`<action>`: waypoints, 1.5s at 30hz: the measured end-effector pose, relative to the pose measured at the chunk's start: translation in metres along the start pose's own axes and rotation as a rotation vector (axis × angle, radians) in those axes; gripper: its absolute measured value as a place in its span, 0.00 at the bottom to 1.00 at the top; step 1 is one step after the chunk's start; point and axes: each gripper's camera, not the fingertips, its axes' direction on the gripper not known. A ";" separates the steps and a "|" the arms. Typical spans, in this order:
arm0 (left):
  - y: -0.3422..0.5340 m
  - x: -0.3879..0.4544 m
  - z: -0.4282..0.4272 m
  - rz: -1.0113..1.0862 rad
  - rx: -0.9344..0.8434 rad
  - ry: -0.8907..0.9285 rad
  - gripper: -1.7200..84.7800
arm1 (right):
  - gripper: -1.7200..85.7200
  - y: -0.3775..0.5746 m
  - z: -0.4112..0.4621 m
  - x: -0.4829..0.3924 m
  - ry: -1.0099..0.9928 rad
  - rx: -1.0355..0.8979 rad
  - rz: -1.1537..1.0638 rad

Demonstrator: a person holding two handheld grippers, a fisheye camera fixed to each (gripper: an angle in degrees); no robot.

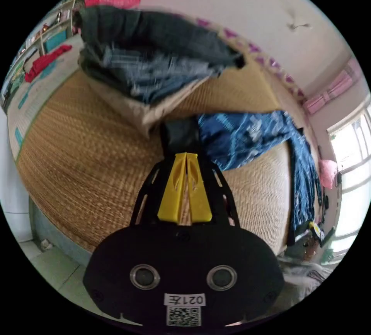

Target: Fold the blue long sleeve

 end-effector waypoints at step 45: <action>-0.189 0.162 -0.268 0.205 0.340 0.402 0.01 | 0.01 0.099 -0.013 0.124 -0.026 0.193 0.204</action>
